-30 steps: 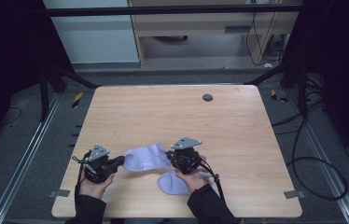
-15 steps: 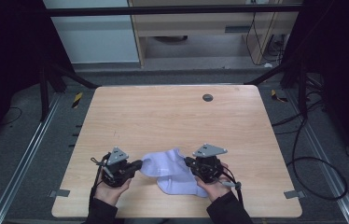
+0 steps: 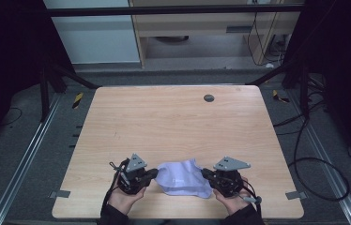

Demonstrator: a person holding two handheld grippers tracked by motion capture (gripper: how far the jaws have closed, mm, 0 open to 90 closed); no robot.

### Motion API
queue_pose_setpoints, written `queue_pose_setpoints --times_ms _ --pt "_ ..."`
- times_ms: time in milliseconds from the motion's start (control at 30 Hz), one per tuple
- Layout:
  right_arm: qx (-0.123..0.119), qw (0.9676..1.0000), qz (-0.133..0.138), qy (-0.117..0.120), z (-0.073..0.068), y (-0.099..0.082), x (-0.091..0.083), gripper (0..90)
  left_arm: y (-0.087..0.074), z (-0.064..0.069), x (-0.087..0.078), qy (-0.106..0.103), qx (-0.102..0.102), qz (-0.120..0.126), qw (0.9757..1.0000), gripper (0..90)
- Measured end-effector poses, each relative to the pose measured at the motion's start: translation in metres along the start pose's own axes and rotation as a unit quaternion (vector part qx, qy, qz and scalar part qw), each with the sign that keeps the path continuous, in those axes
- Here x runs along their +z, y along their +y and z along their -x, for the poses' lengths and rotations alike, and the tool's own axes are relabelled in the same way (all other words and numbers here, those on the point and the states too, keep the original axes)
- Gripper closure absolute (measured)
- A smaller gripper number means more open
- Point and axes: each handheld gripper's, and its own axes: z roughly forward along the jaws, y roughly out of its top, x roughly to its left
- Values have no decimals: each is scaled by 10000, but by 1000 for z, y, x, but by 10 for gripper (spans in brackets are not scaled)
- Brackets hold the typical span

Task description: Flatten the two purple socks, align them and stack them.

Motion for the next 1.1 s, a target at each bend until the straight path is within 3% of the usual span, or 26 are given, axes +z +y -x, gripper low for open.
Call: queue_pose_setpoints --times_ms 567,1100 --pt "125 9996 -257 18 6 -24 -5 877 -7 7 19 -94 114 -360 9992 860" --pt "296 9962 -801 -194 17 -36 7 868 -15 4 38 -30 127 -675 9976 836"
